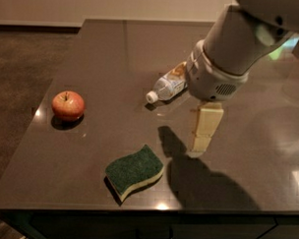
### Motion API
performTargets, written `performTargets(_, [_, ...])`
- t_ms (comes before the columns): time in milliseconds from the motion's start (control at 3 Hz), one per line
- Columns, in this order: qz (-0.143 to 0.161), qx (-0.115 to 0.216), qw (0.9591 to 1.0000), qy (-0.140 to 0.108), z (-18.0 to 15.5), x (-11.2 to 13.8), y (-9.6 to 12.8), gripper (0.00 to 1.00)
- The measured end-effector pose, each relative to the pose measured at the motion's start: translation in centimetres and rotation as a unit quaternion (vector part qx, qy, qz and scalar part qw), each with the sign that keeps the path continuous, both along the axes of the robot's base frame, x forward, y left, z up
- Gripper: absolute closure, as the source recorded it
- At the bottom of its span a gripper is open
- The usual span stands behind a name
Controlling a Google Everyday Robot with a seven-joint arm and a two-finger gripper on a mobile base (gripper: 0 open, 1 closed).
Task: Pick sponge
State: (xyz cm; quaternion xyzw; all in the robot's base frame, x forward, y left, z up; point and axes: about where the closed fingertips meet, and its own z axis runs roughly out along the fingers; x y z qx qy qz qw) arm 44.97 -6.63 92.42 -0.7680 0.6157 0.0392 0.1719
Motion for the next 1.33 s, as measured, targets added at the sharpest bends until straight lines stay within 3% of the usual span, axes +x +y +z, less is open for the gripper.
performTargets(333, [0.091,0.002,0.9958,0.011,-2.4,-1.5,2.9,0.0])
performTargets(667, [0.15,0.004,0.9885,0.016,-3.9,-2.9,4.4,0.0])
performTargets(1333, [0.214,-0.012,0.9764,0.024,-6.0,-5.1,6.0,0.0])
